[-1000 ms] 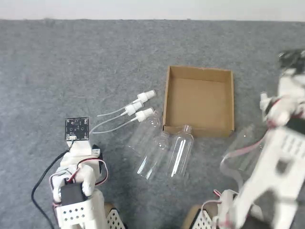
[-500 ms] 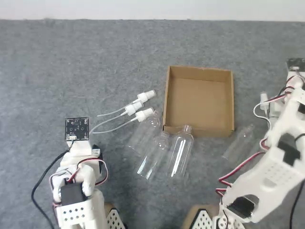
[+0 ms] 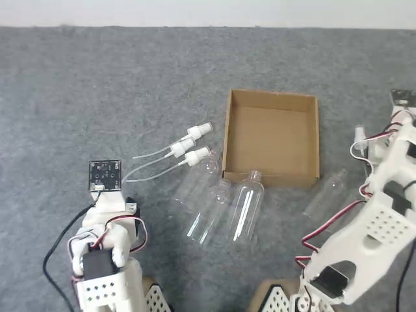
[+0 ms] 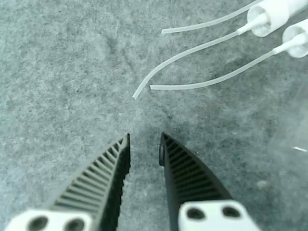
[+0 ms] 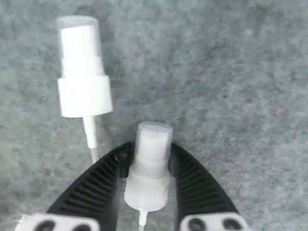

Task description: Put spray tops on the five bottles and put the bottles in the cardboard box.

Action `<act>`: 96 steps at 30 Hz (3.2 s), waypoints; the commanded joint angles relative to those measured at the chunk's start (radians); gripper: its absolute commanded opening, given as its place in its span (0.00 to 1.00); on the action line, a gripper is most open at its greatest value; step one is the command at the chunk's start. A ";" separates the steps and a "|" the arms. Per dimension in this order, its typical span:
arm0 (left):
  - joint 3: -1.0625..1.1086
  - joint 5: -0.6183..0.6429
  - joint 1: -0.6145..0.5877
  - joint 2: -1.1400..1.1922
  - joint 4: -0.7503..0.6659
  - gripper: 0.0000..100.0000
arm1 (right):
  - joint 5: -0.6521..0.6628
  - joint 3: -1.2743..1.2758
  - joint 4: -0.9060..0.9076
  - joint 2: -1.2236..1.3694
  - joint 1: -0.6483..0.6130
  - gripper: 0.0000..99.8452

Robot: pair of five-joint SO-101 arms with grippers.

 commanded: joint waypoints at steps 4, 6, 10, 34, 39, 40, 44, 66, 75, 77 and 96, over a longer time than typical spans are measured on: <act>-0.007 -0.008 -0.003 -0.018 0.005 0.09 | -0.014 -0.158 0.110 -0.122 0.050 0.01; -0.007 -0.008 -0.003 -0.018 0.005 0.09 | -0.018 -0.213 0.203 -0.189 0.045 0.01; -0.007 -0.008 -0.003 -0.018 0.005 0.09 | -0.092 -0.278 0.352 -0.337 -0.008 0.01; -0.007 -0.009 -0.005 -0.018 0.005 0.09 | -0.657 -0.276 0.410 -0.591 -1.118 0.01; -0.007 -0.009 -0.005 -0.018 0.005 0.09 | -0.812 -0.276 0.277 -0.458 -1.184 0.01; -0.007 -0.009 -0.005 -0.018 0.005 0.09 | -0.853 -0.276 0.252 -0.432 -1.191 0.01; -0.007 -0.009 -0.005 -0.018 0.005 0.09 | -1.002 -0.276 0.143 -0.331 -1.208 0.01; -0.007 -0.009 -0.005 -0.018 0.005 0.09 | -1.287 -0.276 0.107 -0.097 -1.201 0.01; -0.007 -0.009 -0.005 -0.018 0.005 0.09 | -1.183 -0.276 0.127 -0.096 -1.201 0.01; -0.007 -0.009 -0.005 -0.018 0.005 0.09 | -1.165 -0.276 0.142 -0.096 -1.201 0.01; -0.007 -0.009 -0.005 -0.018 0.005 0.09 | -1.154 -0.253 0.186 -0.147 -1.199 0.18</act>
